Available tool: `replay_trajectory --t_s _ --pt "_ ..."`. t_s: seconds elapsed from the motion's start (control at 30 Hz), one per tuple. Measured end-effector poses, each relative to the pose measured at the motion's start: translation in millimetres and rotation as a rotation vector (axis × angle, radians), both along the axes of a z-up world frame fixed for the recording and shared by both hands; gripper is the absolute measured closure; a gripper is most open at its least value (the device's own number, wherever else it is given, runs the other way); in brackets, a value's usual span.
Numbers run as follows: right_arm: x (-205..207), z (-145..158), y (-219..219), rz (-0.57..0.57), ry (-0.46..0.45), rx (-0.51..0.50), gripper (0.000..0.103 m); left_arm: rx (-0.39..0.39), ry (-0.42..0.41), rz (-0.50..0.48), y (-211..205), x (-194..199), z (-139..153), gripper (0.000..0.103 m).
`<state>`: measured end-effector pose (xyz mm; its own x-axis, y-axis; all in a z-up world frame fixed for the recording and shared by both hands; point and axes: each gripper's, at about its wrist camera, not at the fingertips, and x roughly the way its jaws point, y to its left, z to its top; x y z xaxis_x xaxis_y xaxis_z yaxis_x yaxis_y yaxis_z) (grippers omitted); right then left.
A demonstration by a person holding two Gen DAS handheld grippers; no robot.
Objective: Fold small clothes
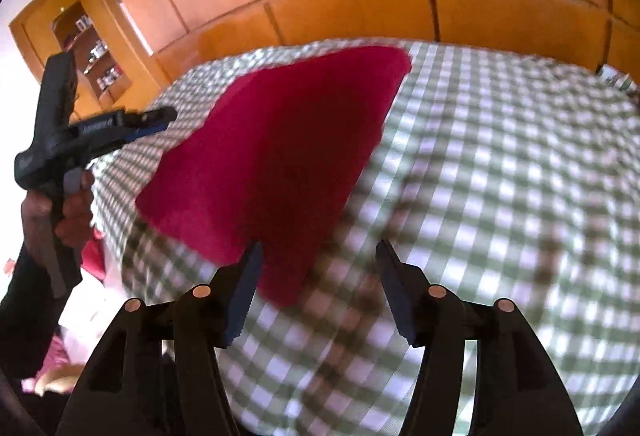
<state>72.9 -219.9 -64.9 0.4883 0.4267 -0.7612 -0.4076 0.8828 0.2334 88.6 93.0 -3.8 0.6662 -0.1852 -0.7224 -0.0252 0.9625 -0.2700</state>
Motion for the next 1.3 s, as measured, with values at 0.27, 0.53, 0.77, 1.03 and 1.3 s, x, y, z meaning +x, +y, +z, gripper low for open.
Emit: replay_trajectory --t_s 0.27,0.53,0.77,1.03,1.3 --pt "96 5 39 -0.064 0.036 0.054 0.045 0.2 0.015 -0.016 -37 29 -19 0.07" --pt "136 -46 54 -0.11 0.088 0.0 0.041 0.267 0.044 0.004 -40 28 -53 0.069" --pt "127 -47 30 -0.152 0.116 0.083 0.021 0.24 0.023 0.009 -36 21 -43 0.066" --pt "110 -39 14 -0.166 0.137 0.16 0.016 0.24 -0.004 0.04 -24 11 -32 0.059" --pt "101 -37 -4 -0.155 0.179 0.229 0.014 0.234 -0.009 0.045 -20 7 -30 0.049"
